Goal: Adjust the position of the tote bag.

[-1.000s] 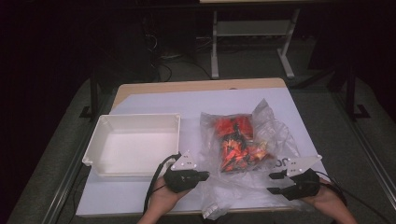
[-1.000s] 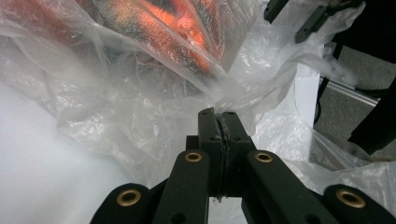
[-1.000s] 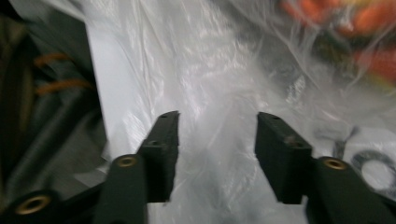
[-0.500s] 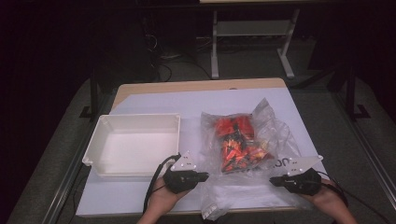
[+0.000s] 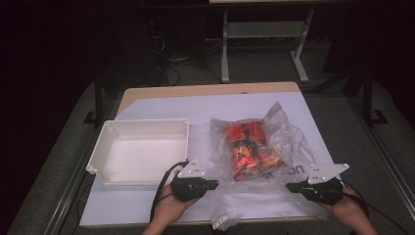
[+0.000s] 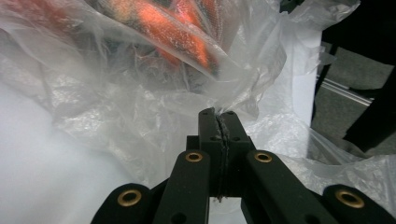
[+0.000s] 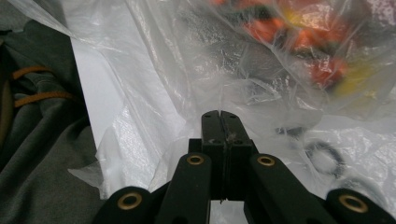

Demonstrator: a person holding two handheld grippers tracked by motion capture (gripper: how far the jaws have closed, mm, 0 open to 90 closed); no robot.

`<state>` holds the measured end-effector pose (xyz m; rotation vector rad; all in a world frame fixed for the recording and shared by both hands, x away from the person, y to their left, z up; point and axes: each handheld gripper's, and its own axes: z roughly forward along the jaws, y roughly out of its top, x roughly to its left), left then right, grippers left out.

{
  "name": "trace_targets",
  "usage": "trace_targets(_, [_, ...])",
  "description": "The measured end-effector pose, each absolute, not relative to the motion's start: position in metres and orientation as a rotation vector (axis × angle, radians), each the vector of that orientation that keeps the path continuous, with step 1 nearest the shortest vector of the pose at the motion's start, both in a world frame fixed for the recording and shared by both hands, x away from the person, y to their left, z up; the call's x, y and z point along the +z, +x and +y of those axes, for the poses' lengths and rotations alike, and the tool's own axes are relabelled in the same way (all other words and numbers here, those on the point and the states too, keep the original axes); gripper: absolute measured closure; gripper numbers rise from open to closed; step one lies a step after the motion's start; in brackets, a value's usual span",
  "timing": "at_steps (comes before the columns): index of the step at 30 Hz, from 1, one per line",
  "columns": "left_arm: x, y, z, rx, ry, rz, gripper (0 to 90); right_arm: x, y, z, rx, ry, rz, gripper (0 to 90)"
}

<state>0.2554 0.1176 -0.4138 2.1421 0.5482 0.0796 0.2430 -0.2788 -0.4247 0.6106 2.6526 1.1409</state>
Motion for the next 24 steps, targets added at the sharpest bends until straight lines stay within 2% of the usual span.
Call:
trace_targets(13, [-0.411,0.255,0.119,0.093,2.126,0.557,89.9,-0.423,0.243,-0.278,1.162,0.597,2.66,89.3])
trace_targets(14, [-0.411,0.255,0.119,0.093,2.127,0.557,89.9,-0.424,0.243,-0.277,1.172,0.597,2.677,86.4])
trace_targets(16, [-0.412,0.255,0.119,0.091,2.13,0.556,90.0,-0.427,0.244,-0.274,1.176,0.595,2.722,74.8])
trace_targets(18, [-0.412,0.255,0.119,0.09,2.134,0.555,89.9,-0.43,0.245,-0.271,1.18,0.581,2.76,59.7])
trace_targets(20, [-0.412,0.255,0.119,0.094,2.132,0.555,89.9,-0.43,0.246,-0.269,1.208,0.571,2.755,48.2])
trace_targets(22, [-0.411,0.255,0.12,0.094,2.127,0.56,89.9,-0.429,0.246,-0.267,1.232,0.571,2.752,40.7])
trace_targets(24, [-0.411,0.255,0.121,0.098,2.127,0.556,89.9,-0.43,0.246,-0.265,1.227,0.562,2.761,40.0])
